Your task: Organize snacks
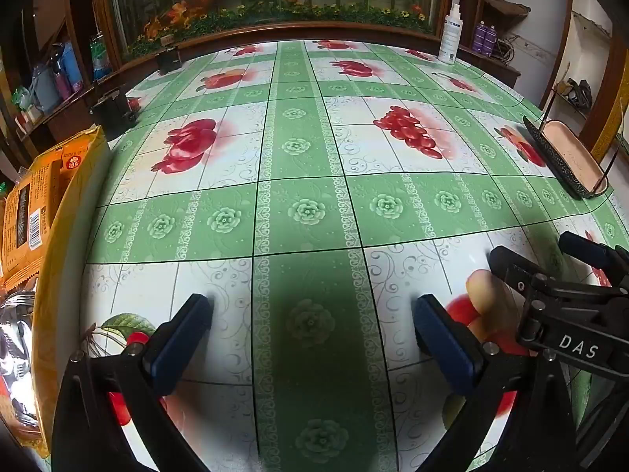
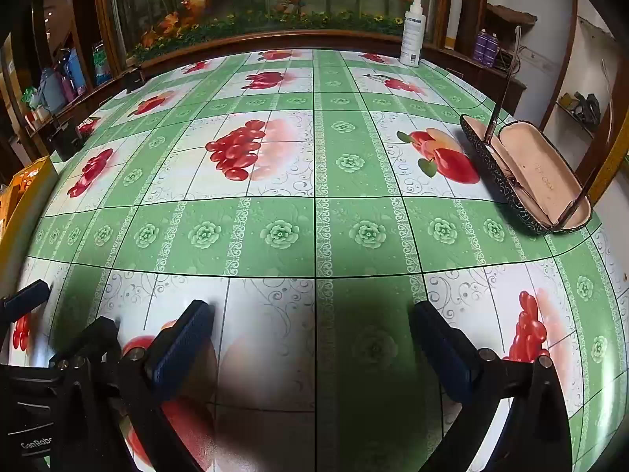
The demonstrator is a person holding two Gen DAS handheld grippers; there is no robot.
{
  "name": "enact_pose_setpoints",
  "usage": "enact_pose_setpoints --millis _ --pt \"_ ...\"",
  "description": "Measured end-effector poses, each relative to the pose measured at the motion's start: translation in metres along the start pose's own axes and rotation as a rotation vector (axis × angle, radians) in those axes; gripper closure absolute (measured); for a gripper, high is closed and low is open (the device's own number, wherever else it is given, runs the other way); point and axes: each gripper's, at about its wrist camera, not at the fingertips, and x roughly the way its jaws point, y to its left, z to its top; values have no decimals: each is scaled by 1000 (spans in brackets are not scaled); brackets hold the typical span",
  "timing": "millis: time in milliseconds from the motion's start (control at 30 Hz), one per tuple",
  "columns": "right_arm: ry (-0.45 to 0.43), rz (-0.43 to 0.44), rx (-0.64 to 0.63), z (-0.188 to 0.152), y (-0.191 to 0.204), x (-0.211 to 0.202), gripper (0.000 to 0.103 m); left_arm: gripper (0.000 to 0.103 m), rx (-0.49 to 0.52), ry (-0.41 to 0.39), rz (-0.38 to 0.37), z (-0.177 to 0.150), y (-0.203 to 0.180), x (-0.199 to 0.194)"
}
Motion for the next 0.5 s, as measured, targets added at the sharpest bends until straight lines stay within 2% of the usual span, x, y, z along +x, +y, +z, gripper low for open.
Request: enact_pose_setpoints --millis 500 --pt "-1 6 4 0 0 0 1 0 0 0 0 0 0 0"
